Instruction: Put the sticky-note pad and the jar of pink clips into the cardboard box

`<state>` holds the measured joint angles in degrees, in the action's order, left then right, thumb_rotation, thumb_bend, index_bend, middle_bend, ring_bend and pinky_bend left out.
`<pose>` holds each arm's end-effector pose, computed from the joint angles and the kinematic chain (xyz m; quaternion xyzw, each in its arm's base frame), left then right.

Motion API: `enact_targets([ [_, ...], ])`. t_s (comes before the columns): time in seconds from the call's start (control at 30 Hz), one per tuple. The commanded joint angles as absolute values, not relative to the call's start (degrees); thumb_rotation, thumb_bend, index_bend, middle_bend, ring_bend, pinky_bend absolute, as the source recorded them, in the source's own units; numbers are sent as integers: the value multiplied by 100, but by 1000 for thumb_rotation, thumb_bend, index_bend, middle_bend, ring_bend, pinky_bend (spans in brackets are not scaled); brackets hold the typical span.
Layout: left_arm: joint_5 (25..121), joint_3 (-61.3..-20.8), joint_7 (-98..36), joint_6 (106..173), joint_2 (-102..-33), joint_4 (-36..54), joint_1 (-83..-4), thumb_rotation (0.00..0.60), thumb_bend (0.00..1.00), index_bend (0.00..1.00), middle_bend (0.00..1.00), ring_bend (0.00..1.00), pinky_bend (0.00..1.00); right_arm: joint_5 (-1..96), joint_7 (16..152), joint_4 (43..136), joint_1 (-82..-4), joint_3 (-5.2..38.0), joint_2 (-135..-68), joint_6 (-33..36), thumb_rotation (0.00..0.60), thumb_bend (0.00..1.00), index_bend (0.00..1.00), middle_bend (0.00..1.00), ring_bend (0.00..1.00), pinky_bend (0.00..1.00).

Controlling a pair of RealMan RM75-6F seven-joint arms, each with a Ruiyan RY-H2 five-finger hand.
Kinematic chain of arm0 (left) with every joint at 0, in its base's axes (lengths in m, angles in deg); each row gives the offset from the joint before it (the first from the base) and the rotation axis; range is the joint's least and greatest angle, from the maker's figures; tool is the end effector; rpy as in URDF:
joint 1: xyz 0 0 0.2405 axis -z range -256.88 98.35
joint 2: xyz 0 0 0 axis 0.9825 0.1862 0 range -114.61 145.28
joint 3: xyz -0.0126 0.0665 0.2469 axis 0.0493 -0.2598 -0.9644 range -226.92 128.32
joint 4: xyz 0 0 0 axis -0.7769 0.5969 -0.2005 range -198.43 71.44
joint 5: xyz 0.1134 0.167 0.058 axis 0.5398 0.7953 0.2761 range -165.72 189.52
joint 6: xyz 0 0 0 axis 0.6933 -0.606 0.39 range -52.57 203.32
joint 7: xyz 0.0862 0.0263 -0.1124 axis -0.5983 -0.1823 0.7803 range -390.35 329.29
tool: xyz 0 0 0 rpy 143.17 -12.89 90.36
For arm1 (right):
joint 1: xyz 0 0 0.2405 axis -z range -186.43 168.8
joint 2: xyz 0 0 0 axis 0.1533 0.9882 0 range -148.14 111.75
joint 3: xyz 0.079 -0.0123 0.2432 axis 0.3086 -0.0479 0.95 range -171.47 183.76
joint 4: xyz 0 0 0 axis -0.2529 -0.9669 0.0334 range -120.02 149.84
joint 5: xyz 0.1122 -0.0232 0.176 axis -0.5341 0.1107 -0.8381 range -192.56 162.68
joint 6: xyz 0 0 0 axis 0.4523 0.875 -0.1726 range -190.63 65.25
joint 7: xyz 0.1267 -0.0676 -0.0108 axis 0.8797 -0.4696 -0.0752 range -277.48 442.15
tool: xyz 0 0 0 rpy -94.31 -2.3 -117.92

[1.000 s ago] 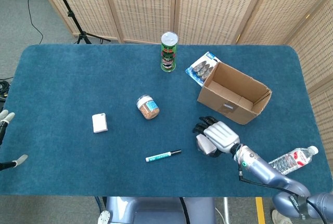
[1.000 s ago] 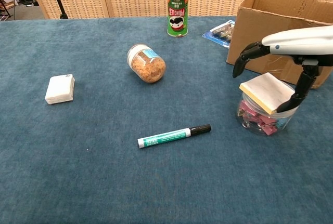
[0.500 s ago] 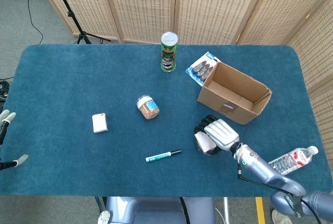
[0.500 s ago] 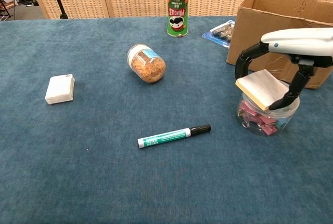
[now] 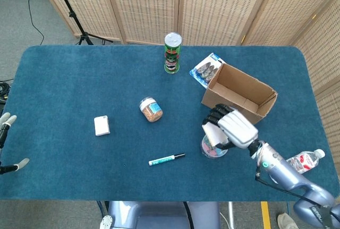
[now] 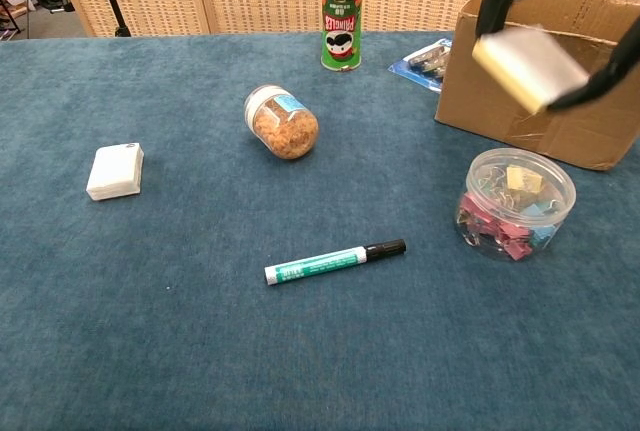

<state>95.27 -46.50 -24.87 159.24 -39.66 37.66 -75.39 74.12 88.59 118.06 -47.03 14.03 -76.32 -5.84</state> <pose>-0.3008 0.1739 0.1938 -0.5631 -0.4344 -0.3992 0.5786 -0.1394 -0.3109 0.1191 0.7753 -0.3237 0.4330 0.3265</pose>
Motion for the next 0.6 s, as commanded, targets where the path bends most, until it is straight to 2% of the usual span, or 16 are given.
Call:
enact_targets([
  [0.03, 9536, -4650, -2488, 15939, -3968, 3765, -7543, 600, 0, 0, 0, 0, 0, 7210, 8957, 11990, -4750, 1768, -7179, -416, 600, 260, 415, 445, 227, 154],
  [0.13, 9537, -4651, -2488, 15936, -3964, 3771, -7542, 600, 0, 0, 0, 0, 0, 6887, 8833, 11818, -4860, 1977, -7087, -496, 600, 260, 415, 446, 235, 174],
  [0.3, 9526, -4648, -2483, 15918, -3956, 3772, -7532, 600, 0, 0, 0, 0, 0, 5897, 8489, 11082, -5231, 2262, -7255, -1049, 600, 260, 415, 446, 236, 174],
  [0.5, 9423, -4615, -2469, 15836, -3946, 3771, -7495, 600, 0, 0, 0, 0, 0, 5040, 8076, 10262, -5540, 2302, -7692, -1525, 600, 260, 415, 445, 235, 174],
  [0.6, 9378, -4601, -2457, 15791, -3938, 3770, -7474, 600, 0, 0, 0, 0, 0, 4763, 7955, 9942, -5619, 2253, -7875, -1704, 600, 290, 415, 445, 236, 174],
])
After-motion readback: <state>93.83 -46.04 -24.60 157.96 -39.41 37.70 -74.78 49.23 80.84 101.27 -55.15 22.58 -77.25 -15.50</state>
